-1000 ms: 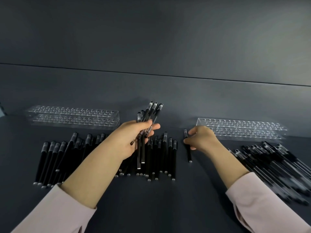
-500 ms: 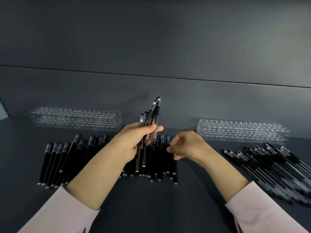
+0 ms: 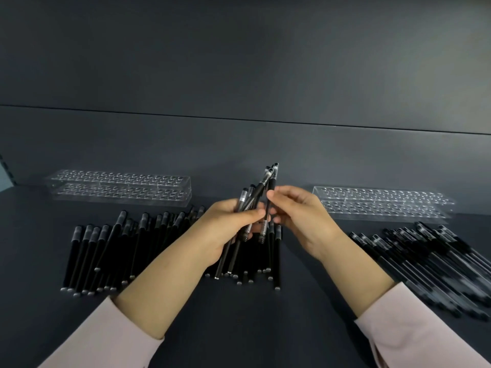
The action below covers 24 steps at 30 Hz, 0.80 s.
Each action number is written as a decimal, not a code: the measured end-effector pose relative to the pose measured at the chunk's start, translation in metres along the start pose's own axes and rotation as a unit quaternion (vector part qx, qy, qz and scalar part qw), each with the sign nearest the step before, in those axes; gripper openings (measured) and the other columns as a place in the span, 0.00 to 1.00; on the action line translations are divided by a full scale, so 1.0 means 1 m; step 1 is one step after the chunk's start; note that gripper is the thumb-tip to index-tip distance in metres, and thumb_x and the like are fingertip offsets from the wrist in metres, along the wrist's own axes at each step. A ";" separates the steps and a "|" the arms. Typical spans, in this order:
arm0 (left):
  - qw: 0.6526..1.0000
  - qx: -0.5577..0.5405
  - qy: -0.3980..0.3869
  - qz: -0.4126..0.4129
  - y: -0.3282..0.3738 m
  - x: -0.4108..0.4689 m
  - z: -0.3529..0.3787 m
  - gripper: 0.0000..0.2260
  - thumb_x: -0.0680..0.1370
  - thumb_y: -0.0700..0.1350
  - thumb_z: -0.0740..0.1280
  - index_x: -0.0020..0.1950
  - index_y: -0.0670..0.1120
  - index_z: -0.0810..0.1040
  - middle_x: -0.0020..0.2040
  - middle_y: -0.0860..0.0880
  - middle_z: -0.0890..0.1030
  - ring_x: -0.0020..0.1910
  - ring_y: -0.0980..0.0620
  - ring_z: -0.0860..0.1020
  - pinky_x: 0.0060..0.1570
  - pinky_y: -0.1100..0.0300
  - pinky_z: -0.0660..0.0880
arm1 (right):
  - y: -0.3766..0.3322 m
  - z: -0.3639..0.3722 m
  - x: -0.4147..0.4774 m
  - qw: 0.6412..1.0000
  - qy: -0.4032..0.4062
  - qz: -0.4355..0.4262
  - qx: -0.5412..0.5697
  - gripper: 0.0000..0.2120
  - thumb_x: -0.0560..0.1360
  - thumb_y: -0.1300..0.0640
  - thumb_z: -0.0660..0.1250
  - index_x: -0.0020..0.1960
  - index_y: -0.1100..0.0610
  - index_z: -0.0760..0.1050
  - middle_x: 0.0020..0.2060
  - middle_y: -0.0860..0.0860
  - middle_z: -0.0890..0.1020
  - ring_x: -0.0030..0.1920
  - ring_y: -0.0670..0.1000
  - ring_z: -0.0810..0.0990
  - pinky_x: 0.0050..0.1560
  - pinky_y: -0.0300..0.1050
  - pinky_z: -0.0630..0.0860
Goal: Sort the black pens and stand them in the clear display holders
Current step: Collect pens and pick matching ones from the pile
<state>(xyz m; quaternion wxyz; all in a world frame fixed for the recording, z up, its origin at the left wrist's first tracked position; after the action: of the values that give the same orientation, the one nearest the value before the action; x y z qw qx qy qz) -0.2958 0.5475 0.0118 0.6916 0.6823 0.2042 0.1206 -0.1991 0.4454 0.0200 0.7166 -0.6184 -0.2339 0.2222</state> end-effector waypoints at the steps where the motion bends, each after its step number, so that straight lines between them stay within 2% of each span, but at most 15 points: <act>1: 1.000 0.006 0.003 0.008 0.001 0.000 0.001 0.06 0.77 0.41 0.70 0.54 0.46 0.82 0.42 0.52 0.86 0.37 0.59 0.84 0.37 0.65 0.77 | -0.001 -0.001 -0.001 1.000 0.002 0.002 0.012 0.01 0.76 0.62 0.68 0.47 0.59 0.78 0.33 0.50 0.80 0.34 0.47 0.77 0.35 0.37 0.76; 4: 0.999 0.011 0.001 0.035 0.008 -0.001 0.008 0.07 0.81 0.43 0.66 0.58 0.46 0.79 0.46 0.52 0.87 0.45 0.55 0.85 0.46 0.59 0.78 | -0.011 -0.010 -0.003 0.999 0.024 -0.004 0.043 0.03 0.77 0.63 0.66 0.48 0.59 0.79 0.35 0.51 0.81 0.34 0.46 0.78 0.35 0.36 0.77; 7: 0.999 0.011 -0.023 0.043 0.018 -0.003 0.022 0.09 0.83 0.47 0.62 0.61 0.47 0.76 0.48 0.54 0.86 0.48 0.55 0.84 0.55 0.55 0.77 | -0.027 -0.035 -0.008 0.998 0.047 -0.026 0.033 0.03 0.77 0.63 0.67 0.48 0.58 0.79 0.36 0.49 0.81 0.34 0.44 0.78 0.35 0.34 0.76; 9: 0.999 0.004 -0.041 0.032 0.021 -0.005 0.036 0.09 0.82 0.48 0.62 0.60 0.47 0.77 0.48 0.54 0.86 0.51 0.54 0.82 0.54 0.57 0.77 | -0.036 -0.060 -0.014 0.997 0.070 -0.036 -0.023 0.04 0.75 0.62 0.69 0.49 0.56 0.78 0.35 0.49 0.81 0.33 0.44 0.77 0.35 0.36 0.76; 11: 0.998 -0.022 -0.055 0.015 0.020 -0.005 0.053 0.08 0.82 0.46 0.63 0.58 0.46 0.79 0.48 0.52 0.86 0.49 0.54 0.82 0.49 0.60 0.77 | -0.042 -0.091 -0.022 0.988 0.098 -0.040 -0.116 0.05 0.74 0.62 0.71 0.49 0.56 0.78 0.35 0.52 0.81 0.33 0.46 0.77 0.36 0.37 0.76; 14: 0.995 -0.070 -0.072 -0.011 0.015 -0.003 0.082 0.07 0.82 0.42 0.64 0.54 0.44 0.81 0.48 0.48 0.86 0.42 0.55 0.82 0.40 0.63 0.77 | -0.046 -0.146 -0.038 0.954 0.144 -0.028 -0.262 0.05 0.72 0.63 0.73 0.47 0.58 0.80 0.33 0.52 0.81 0.32 0.49 0.76 0.34 0.38 0.77; 17: 0.993 -0.063 -0.098 -0.018 0.012 -0.002 0.108 0.07 0.81 0.43 0.64 0.56 0.45 0.81 0.48 0.50 0.86 0.43 0.54 0.83 0.44 0.60 0.78 | -0.046 -0.195 -0.055 0.903 0.200 -0.003 -0.381 0.06 0.71 0.62 0.73 0.48 0.58 0.81 0.39 0.55 0.83 0.36 0.55 0.80 0.44 0.49 0.81; 19: 0.992 -0.061 -0.108 -0.025 0.010 -0.002 0.122 0.08 0.81 0.44 0.64 0.57 0.45 0.80 0.48 0.51 0.86 0.45 0.54 0.83 0.48 0.58 0.78 | -0.049 -0.216 -0.066 0.864 0.236 -0.001 -0.445 0.06 0.71 0.61 0.73 0.48 0.56 0.81 0.40 0.53 0.83 0.40 0.56 0.81 0.46 0.45 0.77; 21: 0.991 -0.056 -0.113 -0.032 0.009 -0.005 0.134 0.08 0.82 0.44 0.64 0.58 0.45 0.79 0.48 0.52 0.86 0.47 0.54 0.83 0.48 0.59 0.78 | -0.049 -0.228 -0.074 0.828 0.253 0.000 -0.500 0.04 0.71 0.61 0.73 0.46 0.56 0.81 0.39 0.51 0.82 0.42 0.52 0.79 0.44 0.39 0.71; 24: 0.991 -0.052 -0.116 -0.035 0.007 -0.008 0.146 0.08 0.81 0.45 0.65 0.59 0.45 0.79 0.47 0.53 0.86 0.51 0.53 0.83 0.47 0.60 0.77 | -0.042 -0.235 -0.078 0.809 0.233 0.013 -0.540 0.02 0.71 0.61 0.74 0.44 0.56 0.83 0.38 0.50 0.82 0.42 0.49 0.79 0.45 0.37 0.69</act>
<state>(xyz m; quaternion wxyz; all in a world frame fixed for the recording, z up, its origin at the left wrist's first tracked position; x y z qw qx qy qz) -0.2372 0.4133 0.0178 0.7486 0.6475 0.1399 0.0274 -0.1164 0.2087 0.0271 0.2972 -0.9418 -0.1341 -0.0816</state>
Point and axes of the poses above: each hand's wrist, its own x-axis towards the middle knuckle, its own z-axis out of the palm, y = z × x, the point moved 7 cm from there along x, towards the middle knuckle
